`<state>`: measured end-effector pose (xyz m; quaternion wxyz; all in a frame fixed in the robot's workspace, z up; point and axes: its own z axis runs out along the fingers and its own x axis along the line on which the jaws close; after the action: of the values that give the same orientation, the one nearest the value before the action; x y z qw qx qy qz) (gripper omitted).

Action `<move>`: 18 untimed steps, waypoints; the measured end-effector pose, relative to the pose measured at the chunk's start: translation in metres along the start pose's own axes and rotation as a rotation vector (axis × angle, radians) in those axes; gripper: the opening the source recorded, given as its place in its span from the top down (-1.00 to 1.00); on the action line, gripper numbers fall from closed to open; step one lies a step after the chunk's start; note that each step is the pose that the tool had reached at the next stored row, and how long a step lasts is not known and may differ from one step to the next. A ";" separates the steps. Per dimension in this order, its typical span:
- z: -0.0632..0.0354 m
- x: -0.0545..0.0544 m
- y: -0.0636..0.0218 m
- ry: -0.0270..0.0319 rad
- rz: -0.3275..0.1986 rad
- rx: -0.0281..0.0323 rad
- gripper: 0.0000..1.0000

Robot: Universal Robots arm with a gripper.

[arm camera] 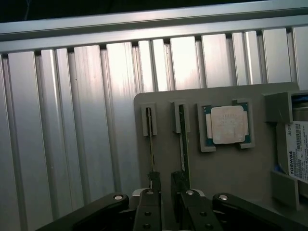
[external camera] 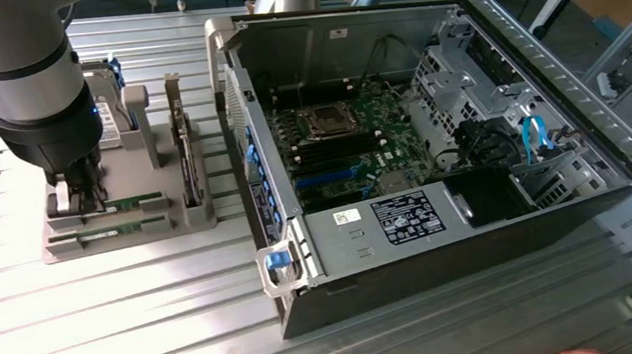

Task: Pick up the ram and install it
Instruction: 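Pick up the ram and move it above insertion slot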

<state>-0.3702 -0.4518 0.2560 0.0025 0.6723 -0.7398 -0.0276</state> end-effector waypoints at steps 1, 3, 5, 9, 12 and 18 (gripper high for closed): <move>0.0000 0.000 0.0000 0.0002 -0.005 -0.0002 0.53; 0.0001 0.000 0.0000 0.0007 -0.017 -0.0006 0.53; 0.0001 0.000 0.0000 0.0010 -0.024 -0.0008 0.53; 0.0006 0.000 -0.0001 0.0009 -0.024 -0.0006 0.53; 0.0034 0.000 -0.0001 0.0010 -0.024 -0.0008 0.53; 0.0089 0.001 -0.0004 0.0010 -0.025 -0.0008 0.53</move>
<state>-0.3702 -0.4521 0.2471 0.0027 0.6815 -0.7313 -0.0276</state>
